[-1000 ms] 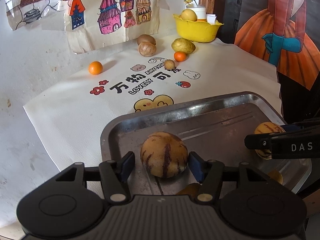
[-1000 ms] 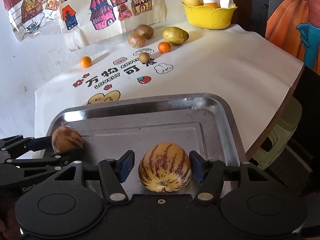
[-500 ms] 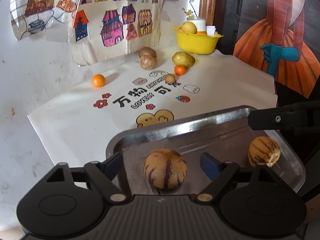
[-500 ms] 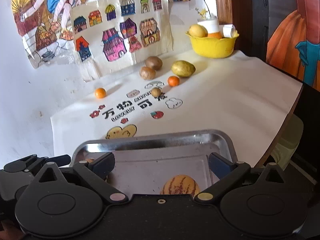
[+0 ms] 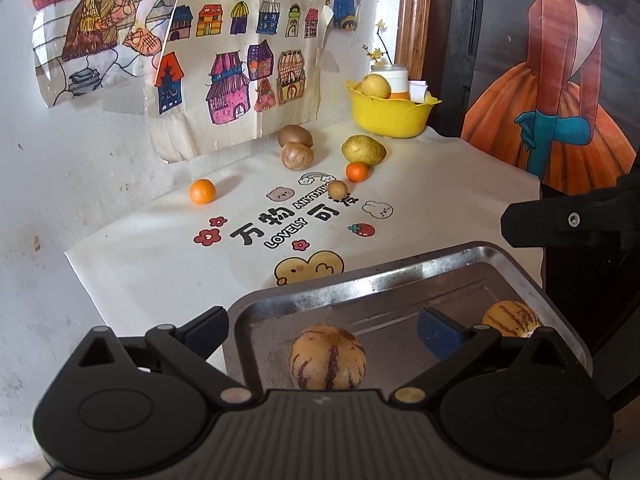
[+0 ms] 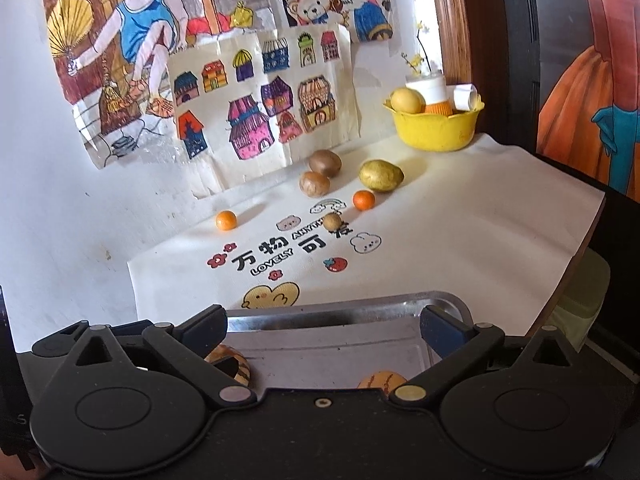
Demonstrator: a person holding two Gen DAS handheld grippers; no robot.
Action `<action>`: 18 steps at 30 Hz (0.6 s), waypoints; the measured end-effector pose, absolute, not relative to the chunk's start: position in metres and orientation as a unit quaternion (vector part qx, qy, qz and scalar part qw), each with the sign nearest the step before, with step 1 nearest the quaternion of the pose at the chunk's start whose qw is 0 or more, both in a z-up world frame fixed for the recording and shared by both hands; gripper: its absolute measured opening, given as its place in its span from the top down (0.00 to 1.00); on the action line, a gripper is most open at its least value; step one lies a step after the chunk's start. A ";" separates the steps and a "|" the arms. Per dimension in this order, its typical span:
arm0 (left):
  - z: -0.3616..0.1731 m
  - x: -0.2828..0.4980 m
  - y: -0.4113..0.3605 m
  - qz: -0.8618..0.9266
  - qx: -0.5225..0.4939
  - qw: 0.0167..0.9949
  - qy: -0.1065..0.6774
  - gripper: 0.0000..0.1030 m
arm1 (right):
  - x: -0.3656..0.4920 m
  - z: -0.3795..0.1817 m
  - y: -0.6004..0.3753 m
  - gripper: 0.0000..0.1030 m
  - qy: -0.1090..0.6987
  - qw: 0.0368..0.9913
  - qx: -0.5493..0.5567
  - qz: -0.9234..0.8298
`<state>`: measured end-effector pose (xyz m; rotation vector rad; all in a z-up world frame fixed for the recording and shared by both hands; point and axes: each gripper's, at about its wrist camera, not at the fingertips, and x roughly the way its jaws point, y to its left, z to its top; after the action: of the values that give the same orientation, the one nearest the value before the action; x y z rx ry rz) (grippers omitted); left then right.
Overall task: Organize fruits
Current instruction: 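Withdraw both tools from the tray toward the fruits on the sheet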
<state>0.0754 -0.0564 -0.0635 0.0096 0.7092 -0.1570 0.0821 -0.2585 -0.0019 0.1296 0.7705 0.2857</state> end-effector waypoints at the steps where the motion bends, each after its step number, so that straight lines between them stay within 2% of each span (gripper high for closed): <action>1: -0.062 0.075 -0.056 -0.076 0.004 0.935 0.345 0.01 | 0.081 0.000 -0.259 0.01 0.372 0.916 0.063 0.139; 18: -0.037 0.065 -0.049 -0.066 0.004 0.948 0.313 0.01 | 0.063 0.026 -0.258 0.01 0.343 0.926 0.056 0.145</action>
<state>0.0651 -0.0494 -0.0366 0.0074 0.6368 -0.1341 0.0629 -0.2578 0.0258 0.1141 0.7031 0.2969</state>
